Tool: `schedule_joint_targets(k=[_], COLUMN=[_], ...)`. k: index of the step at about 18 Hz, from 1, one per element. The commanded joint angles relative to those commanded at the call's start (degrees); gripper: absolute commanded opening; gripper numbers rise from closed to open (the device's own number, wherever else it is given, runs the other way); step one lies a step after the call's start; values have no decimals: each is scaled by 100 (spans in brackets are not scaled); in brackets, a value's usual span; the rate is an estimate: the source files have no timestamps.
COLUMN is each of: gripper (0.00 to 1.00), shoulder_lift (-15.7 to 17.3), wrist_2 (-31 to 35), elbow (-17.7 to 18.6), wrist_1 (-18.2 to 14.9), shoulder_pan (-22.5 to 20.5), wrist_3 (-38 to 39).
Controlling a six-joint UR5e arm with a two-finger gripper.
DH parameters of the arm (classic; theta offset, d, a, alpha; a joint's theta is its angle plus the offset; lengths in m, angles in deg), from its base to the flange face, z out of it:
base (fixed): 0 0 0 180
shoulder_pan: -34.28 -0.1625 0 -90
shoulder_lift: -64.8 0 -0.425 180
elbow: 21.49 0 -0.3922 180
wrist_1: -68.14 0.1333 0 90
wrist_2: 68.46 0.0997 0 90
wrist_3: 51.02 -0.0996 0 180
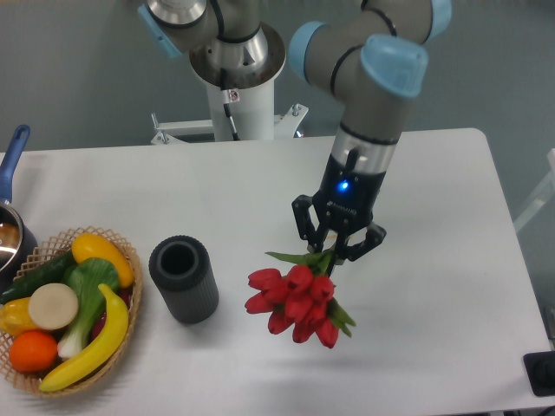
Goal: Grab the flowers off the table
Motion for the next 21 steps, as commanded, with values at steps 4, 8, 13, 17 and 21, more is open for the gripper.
schedule_joint_targets(k=[4, 8, 13, 17, 21], gripper=[25, 25, 25, 25, 25], shoulder_lift=[0, 0, 0, 53, 70], wrist_2=[-694, -1064, -1100, -1100, -1100], elbow=[-44, -35, -9, 44, 70], wrist_1=[0, 0, 9, 0, 9], shoulder_pan=[-220, -335, -361, -370, -370], wrist_3=[0, 0, -9, 0, 0])
